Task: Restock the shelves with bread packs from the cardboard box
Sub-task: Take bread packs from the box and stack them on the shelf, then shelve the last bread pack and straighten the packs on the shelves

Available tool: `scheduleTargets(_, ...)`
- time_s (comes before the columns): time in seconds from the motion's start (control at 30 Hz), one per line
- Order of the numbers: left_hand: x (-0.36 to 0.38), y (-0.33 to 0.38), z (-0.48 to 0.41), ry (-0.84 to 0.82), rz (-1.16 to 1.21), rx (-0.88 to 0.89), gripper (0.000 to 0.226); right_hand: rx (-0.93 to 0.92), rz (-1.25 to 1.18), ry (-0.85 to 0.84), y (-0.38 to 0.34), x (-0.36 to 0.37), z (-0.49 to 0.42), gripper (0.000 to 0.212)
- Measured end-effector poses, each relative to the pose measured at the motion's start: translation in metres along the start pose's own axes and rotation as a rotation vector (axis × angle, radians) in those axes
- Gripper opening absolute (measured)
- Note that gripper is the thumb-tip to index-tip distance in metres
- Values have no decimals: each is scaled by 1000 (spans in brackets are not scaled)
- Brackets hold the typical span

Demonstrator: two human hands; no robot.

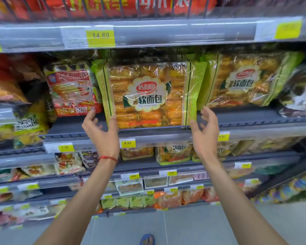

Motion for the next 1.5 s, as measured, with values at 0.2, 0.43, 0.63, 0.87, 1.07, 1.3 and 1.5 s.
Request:
scheduleTargets(0.2, -8, -13, 49, -285, 67, -151, 34, 58, -44, -27, 9, 1, 68, 40)
scheduleTargets(0.43, -30, -71, 90, -732, -31, -270, 30, 202, -46, 16, 34, 24, 178, 31)
scheduleTargets(0.63, -79, -119, 124, -1147, -122, -371, 17, 399, -53, 216, 57, 44, 292, 37)
scheduleTargets(0.87, -131, -127, 201, -1523, -228, -441, 18, 653, -71, 430, 67, 36, 446, 31)
scheduleTargets(1.07, -202, -122, 299, -1839, -350, -445, 20, 870, -128, 584, 63, 20, 593, 32)
scheduleTargets(1.3, -331, -108, 412, -2081, -486, -488, 22, 1044, -204, 820, 59, 9, 784, 23)
scheduleTargets(1.5, -459, -91, 493, -2175, -560, -534, 17, 1131, -229, 869, 53, -8, 930, 22)
Point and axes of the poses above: each hand's wrist, its own z-axis away from the middle knuckle, its own x-axis out of the palm, y = z × x, the point moved 3 cm from there along -z, towards the middle knuckle, and after that the axes turned 9 degrees about z, right-handed, at the moved point
